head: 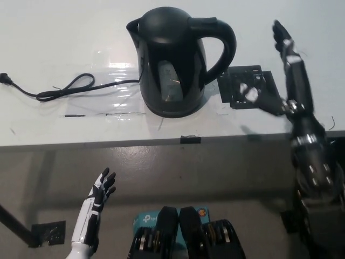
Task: Use the right hand to grab the handle of the kettle from the base and place it on the right side
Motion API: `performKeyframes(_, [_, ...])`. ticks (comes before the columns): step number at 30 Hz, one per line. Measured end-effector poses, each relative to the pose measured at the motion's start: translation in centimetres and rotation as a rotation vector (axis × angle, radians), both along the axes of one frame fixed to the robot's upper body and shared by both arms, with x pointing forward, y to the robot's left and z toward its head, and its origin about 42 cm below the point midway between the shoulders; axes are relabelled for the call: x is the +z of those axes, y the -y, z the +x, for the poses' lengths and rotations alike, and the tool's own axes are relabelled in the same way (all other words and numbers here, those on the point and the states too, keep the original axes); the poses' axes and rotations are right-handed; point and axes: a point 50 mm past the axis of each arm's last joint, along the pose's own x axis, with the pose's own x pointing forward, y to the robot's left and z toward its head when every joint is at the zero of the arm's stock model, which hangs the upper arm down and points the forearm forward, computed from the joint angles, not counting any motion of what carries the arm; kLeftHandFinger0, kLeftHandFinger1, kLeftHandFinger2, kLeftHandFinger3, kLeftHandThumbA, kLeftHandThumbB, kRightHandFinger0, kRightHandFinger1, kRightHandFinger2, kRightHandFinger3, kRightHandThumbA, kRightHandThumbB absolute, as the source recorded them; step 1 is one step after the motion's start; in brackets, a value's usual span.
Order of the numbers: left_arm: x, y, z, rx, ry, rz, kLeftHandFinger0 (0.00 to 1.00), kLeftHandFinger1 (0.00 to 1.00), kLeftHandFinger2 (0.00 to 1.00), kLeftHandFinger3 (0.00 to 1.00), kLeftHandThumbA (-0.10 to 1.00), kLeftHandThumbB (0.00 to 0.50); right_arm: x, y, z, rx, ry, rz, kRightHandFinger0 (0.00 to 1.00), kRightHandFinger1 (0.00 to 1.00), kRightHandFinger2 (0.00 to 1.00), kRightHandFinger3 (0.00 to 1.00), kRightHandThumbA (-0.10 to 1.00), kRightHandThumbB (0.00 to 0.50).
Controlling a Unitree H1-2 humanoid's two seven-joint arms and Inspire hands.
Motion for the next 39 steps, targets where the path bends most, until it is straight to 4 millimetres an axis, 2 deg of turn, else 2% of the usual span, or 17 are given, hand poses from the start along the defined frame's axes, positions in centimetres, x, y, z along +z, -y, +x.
performKeyframes(5, [0.0,0.0,-0.1,0.000,-0.002,0.001,1.00,1.00,1.00,1.00,1.00,0.500,0.5,-1.0,4.2,-0.033,-0.078,-0.027,1.00,1.00,1.00,1.00,0.85,0.217])
performKeyframes(8, [-0.2,-0.1,-0.3,0.001,-0.007,0.000,1.00,1.00,1.00,1.00,1.00,0.500,0.8,-1.3,6.2,-0.056,-0.112,-0.043,1.00,1.00,1.00,1.00,0.84,0.237])
performKeyframes(12, [-0.4,-0.1,-0.5,0.001,-0.016,0.001,1.00,1.00,1.00,1.00,1.00,0.500,0.5,-1.6,8.2,-0.084,-0.162,-0.057,1.00,1.00,1.00,1.00,0.81,0.226])
performKeyframes(14, [-0.5,-0.2,-0.6,0.000,-0.019,0.001,1.00,1.00,1.00,1.00,1.00,0.500,0.5,-1.8,9.0,-0.100,-0.183,-0.063,1.00,1.00,1.00,1.00,0.82,0.240])
performKeyframes(18, [-0.6,-0.2,-0.6,-0.002,-0.021,0.001,1.00,1.00,1.00,1.00,1.00,0.500,0.7,-2.1,9.9,-0.124,-0.198,-0.071,1.00,1.00,1.00,1.00,0.81,0.238])
performKeyframes(26, [-0.7,-0.2,-0.8,-0.006,-0.026,0.003,1.00,1.00,1.00,1.00,1.00,0.500,0.2,-2.3,11.1,-0.135,-0.260,-0.043,1.00,1.00,1.00,1.00,0.79,0.275])
performKeyframes(30, [-0.8,-0.3,-0.9,-0.008,-0.031,0.004,1.00,1.00,1.00,1.00,1.00,0.500,0.2,-2.5,11.3,-0.134,-0.271,-0.023,1.00,1.00,1.00,1.00,0.81,0.269])
performKeyframes(34, [-0.8,-0.3,-1.0,-0.008,-0.032,0.005,1.00,1.00,1.00,1.00,1.00,0.500,0.6,-2.9,11.5,-0.127,-0.268,-0.019,1.00,1.00,1.00,1.00,0.88,0.304])
performKeyframes(39, [-0.8,-0.3,-1.0,-0.009,-0.032,0.006,1.00,1.00,1.00,1.00,1.00,0.500,1.3,-4.0,11.9,-0.108,-0.260,-0.018,1.00,1.00,1.00,1.00,0.84,0.295])
